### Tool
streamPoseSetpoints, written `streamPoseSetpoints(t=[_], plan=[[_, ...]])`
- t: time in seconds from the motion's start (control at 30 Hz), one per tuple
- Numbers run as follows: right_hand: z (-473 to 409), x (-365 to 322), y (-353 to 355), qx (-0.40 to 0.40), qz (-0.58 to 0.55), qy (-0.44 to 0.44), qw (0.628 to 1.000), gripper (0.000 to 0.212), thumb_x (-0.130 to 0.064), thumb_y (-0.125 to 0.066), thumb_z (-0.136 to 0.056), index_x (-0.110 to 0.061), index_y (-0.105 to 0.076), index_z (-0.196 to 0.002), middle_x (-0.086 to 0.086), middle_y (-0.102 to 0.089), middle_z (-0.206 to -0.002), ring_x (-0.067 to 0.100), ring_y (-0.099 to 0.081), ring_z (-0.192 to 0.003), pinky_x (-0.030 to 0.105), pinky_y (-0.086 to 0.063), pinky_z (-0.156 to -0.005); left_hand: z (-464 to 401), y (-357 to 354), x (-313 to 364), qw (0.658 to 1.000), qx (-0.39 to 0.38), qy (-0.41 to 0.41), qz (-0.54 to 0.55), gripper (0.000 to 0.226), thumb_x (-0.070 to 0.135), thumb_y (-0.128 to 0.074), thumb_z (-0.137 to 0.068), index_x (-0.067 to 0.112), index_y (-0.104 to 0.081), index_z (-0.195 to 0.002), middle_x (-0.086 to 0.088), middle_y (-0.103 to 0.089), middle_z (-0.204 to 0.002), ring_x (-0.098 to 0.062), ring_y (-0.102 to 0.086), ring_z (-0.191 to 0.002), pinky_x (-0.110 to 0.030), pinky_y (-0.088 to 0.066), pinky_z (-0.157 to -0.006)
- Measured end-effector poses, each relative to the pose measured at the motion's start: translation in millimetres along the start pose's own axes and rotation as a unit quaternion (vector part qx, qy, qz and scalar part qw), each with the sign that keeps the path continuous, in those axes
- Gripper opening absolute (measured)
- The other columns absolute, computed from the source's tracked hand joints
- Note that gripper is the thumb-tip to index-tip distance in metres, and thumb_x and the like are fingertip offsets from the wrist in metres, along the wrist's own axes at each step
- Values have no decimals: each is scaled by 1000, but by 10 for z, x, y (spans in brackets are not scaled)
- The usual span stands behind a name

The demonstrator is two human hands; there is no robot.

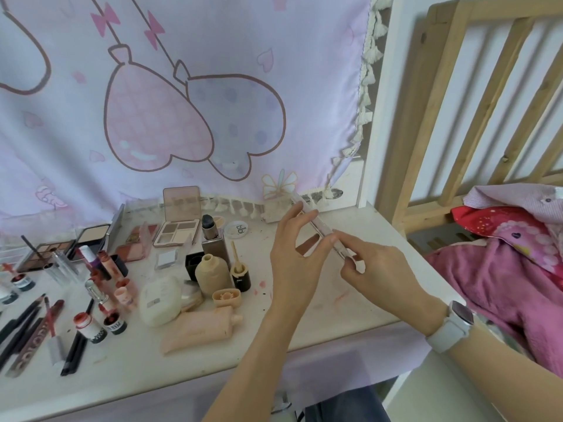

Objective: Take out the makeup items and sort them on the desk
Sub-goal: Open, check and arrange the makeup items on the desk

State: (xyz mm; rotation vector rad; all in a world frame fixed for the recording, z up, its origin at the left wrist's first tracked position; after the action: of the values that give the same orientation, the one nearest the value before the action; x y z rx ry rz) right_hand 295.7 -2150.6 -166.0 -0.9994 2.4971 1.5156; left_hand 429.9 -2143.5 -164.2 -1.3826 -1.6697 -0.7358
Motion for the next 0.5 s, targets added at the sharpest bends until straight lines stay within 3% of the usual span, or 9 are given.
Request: streamPoseSetpoints(t=[0.13, 0.3, 0.4, 0.5], plan=[[-32, -30, 37, 40, 14, 1, 999, 47, -8, -60, -75, -23, -61, -120, -1, -71, -80, 22, -65, -72, 33, -49, -57, -7, 0, 1, 1000, 21, -9, 0, 41, 15, -70, -77, 43, -59, -104, 14, -50, -128, -3, -50, -119, -25, -49, -91], [-125, 7, 17, -8, -21, -40, 999, 46, -17, -53, -83, -33, -55, -125, -5, -71, -95, 21, -64, -86, 37, -49, -73, -90, 22, 15, 999, 44, 1, 1, 41, 12, -69, -80, 43, -59, -106, 13, -56, -124, -6, -53, -116, -28, -48, -93], [-170, -4, 78, -11, -48, -23, 999, 41, -16, -55, -84, -30, -58, -123, -2, -72, -97, 24, -63, -86, 39, -48, -75, -134, 68, -16, 996, 68, 51, 39, 38, 12, -70, -81, 43, -61, -101, 8, -62, -120, -7, -58, -112, -23, -49, -91], [-215, -18, 110, 9, -44, 1, 999, 40, -11, -55, -84, -25, -60, -121, 5, -72, -86, 31, -61, -77, 43, -49, -72, -158, 92, -36, 992, 84, 77, 61, 33, 14, -70, -81, 41, -62, -99, 7, -63, -120, -3, -59, -108, -12, -48, -82]])
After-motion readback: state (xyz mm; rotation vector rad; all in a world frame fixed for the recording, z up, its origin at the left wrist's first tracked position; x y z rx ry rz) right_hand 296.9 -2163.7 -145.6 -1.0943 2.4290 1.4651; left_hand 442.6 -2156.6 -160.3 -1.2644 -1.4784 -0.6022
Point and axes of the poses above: each hand's wrist, its own z-axis away from the middle knuckle, its own y-axis out of the back of the hand, x = y × z, the point moved 5 cm from there along -z, towards the middle knuckle
